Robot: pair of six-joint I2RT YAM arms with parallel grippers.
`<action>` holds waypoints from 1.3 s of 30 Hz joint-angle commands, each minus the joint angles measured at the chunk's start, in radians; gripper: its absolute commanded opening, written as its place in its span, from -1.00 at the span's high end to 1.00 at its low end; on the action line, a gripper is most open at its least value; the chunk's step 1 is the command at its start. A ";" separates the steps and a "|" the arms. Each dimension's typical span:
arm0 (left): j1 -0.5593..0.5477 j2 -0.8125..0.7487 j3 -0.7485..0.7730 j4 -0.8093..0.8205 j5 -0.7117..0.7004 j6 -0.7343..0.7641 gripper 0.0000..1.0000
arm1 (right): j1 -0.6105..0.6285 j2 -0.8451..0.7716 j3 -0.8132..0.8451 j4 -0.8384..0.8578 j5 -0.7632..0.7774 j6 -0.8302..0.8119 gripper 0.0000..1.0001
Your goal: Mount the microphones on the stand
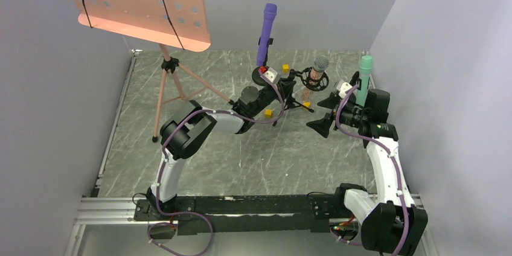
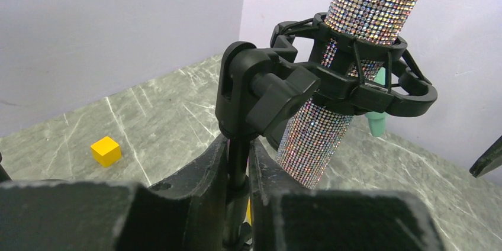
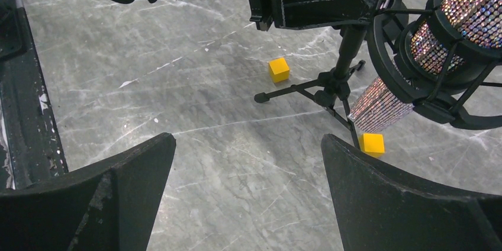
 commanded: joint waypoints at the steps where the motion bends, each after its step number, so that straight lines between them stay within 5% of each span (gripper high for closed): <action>1: -0.015 -0.052 -0.027 0.004 0.022 -0.010 0.53 | -0.005 -0.010 0.035 0.001 -0.021 -0.027 -0.99; 16: -0.017 -0.101 -0.086 0.030 0.012 -0.006 -0.05 | -0.006 -0.008 0.036 -0.005 -0.019 -0.038 -0.99; 26: -0.014 -0.340 -0.357 0.020 -0.019 0.012 -0.60 | -0.014 -0.013 0.041 -0.019 -0.016 -0.054 -0.99; 31: -0.001 -0.560 -0.486 -0.198 0.044 -0.033 -0.78 | -0.077 -0.034 0.043 -0.032 -0.033 -0.062 -0.99; 39: 0.092 -1.032 -0.604 -0.795 0.112 -0.070 -0.95 | -0.249 -0.062 0.087 -0.089 -0.041 -0.037 -0.99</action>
